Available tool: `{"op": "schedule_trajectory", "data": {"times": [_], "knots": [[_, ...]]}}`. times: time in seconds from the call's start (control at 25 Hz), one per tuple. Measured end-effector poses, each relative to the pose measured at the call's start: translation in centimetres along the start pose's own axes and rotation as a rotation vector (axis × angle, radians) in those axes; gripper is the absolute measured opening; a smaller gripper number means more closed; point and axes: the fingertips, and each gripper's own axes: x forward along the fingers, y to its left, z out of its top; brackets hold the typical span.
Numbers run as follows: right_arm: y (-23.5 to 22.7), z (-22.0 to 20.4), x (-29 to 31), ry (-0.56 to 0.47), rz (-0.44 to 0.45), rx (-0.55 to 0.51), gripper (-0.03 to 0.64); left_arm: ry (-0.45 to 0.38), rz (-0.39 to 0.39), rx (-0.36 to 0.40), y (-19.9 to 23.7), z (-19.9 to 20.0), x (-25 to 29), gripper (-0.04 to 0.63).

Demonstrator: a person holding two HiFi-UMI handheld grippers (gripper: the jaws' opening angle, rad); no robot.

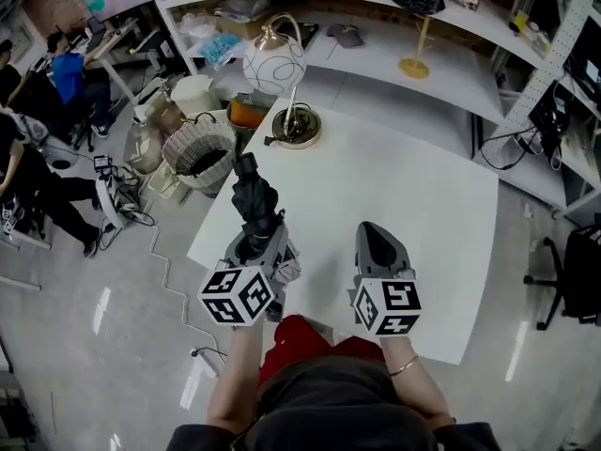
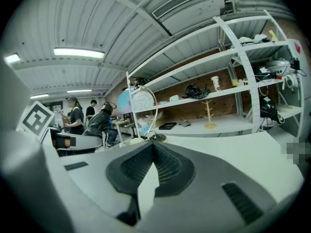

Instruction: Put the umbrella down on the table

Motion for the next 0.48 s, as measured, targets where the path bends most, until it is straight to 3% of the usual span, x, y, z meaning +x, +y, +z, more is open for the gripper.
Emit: {"op": "schedule_trajectory", "data": {"times": [0.48], "knots": [[-3.7, 0.6, -0.3, -0.056, -0.318, 0.067, 0.015, 0.188, -0.265, 0.12, -2.2, -0.5, 7.4, 0.193]]}}
